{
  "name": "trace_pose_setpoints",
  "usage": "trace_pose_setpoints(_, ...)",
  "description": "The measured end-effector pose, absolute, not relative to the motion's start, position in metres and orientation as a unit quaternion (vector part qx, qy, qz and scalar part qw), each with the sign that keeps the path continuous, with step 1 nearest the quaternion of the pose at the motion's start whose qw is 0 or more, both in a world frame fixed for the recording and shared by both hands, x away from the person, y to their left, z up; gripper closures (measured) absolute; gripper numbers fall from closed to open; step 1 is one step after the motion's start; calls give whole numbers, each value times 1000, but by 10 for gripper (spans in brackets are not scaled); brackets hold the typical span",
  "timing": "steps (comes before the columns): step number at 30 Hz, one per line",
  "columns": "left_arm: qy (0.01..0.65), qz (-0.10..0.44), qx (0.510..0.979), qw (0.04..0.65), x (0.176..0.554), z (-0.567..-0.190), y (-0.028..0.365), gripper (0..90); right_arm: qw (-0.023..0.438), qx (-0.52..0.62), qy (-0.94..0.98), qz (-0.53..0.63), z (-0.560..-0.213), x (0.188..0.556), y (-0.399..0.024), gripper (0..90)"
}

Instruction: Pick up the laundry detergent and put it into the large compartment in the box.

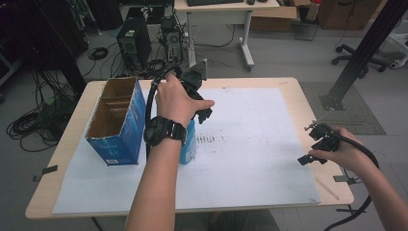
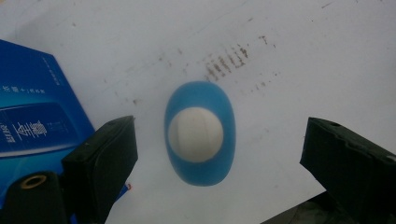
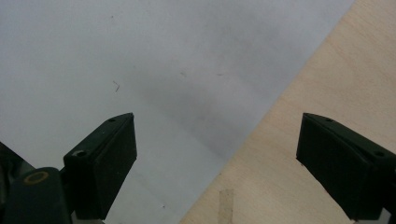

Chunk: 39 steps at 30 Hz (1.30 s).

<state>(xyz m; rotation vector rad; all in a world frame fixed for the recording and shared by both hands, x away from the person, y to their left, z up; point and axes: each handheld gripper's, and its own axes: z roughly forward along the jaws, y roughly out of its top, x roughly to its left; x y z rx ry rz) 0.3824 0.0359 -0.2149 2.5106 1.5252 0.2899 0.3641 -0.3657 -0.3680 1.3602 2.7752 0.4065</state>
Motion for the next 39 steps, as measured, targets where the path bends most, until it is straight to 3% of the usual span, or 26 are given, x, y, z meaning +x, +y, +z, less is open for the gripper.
trace_pose_setpoints(39,530,82,842,64,395,-248,37,112,9,439,889,129,-376,363,-370,124)
